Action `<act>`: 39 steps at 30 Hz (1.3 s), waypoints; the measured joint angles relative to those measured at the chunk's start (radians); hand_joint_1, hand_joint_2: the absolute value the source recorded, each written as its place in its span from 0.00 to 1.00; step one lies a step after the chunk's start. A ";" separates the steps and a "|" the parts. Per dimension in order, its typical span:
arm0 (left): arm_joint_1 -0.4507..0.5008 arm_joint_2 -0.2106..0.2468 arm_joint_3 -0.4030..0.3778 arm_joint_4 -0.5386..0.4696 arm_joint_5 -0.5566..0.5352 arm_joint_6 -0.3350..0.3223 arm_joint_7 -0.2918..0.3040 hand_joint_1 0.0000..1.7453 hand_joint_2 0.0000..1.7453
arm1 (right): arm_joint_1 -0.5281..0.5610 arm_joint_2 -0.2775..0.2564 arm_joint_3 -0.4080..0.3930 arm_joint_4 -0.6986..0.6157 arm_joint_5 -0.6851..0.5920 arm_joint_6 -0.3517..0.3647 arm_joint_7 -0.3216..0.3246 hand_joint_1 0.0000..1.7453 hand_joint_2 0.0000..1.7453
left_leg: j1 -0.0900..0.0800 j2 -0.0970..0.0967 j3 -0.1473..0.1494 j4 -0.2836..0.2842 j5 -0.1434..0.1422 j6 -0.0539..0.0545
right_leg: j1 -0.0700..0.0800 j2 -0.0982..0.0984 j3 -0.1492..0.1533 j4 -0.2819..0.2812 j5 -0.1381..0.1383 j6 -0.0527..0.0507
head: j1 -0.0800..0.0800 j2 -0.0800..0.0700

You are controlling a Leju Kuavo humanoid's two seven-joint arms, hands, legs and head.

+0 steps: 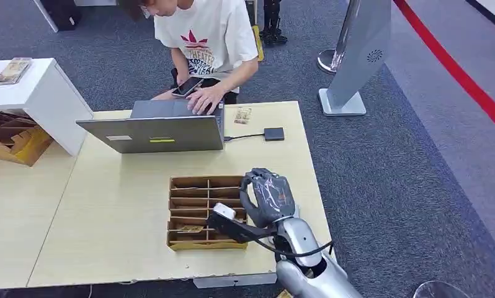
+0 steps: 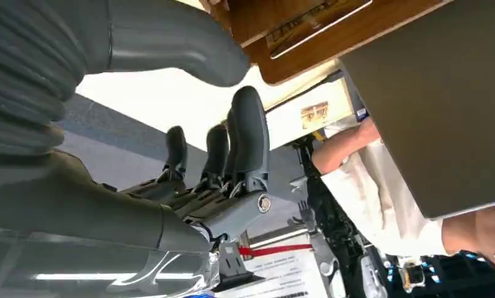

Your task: Pass the card to the sensor for recognition and then transmit it.

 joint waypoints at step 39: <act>-0.004 0.002 0.000 0.000 -0.015 -0.004 0.006 0.00 0.00 | -0.079 0.081 0.034 0.154 -0.033 0.051 0.010 0.45 1.00 | 0.000 0.000 0.000 0.000 0.000 0.000 | 0.000 0.000 0.000 0.000 0.000 0.000 | 0.000 0.000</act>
